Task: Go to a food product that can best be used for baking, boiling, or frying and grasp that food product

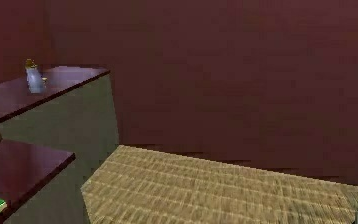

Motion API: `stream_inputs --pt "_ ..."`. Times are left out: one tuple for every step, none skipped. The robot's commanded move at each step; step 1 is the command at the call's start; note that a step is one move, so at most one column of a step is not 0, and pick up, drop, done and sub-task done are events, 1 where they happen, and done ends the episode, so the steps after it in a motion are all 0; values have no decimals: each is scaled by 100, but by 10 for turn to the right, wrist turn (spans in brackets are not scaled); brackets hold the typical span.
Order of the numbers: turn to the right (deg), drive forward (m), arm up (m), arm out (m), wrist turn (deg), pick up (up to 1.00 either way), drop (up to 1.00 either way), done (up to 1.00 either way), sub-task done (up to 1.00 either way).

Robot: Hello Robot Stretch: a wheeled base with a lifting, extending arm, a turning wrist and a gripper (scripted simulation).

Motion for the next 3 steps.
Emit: stream_inputs --pt "-450 0 0 0 0 0 0 0 0" --pt "-450 0 0 0 0 0 0 0 0" --pt "-420 0 0 0 0 0 0 0 0"
